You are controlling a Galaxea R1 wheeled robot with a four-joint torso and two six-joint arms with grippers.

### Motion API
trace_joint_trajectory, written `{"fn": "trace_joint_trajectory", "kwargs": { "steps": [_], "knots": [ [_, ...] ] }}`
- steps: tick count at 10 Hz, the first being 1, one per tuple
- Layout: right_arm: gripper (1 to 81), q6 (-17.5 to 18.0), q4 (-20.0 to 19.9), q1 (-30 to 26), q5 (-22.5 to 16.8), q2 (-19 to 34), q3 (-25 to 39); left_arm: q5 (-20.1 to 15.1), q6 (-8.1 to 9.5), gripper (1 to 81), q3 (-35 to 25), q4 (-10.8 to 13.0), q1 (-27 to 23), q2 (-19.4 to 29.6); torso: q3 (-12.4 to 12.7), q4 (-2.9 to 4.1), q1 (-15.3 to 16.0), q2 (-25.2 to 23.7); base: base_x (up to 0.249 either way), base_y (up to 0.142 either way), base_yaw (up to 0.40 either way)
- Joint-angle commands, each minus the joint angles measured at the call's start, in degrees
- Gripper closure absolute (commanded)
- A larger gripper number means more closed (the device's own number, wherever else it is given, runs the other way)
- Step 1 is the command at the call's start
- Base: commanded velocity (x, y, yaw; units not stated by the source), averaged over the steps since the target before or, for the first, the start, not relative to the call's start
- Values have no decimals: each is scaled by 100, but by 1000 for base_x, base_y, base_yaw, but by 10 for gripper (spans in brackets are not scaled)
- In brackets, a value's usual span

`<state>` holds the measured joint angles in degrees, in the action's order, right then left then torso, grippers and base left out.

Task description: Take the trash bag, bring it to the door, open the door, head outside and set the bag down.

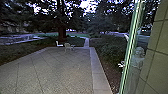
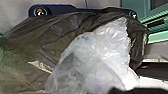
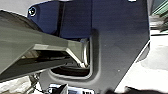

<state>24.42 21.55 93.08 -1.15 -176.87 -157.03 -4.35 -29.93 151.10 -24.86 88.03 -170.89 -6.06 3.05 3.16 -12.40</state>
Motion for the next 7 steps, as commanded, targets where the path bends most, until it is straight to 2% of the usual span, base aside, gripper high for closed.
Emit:
{"fn": "trace_joint_trajectory", "kwargs": {
  "steps": [1, 7],
  "knots": [
    [10, -34, 33, -249, -298, -35, 59, -400, -22, 811, -37, -19, -299, 28, 0, 0, 0, 0, 111, 0, 0],
    [10, -34, 33, -276, -325, -52, 42, -409, -4, 811, -37, -2, -299, 19, -2, 0, 2, 2, 114, 0, 0]
  ]
}}
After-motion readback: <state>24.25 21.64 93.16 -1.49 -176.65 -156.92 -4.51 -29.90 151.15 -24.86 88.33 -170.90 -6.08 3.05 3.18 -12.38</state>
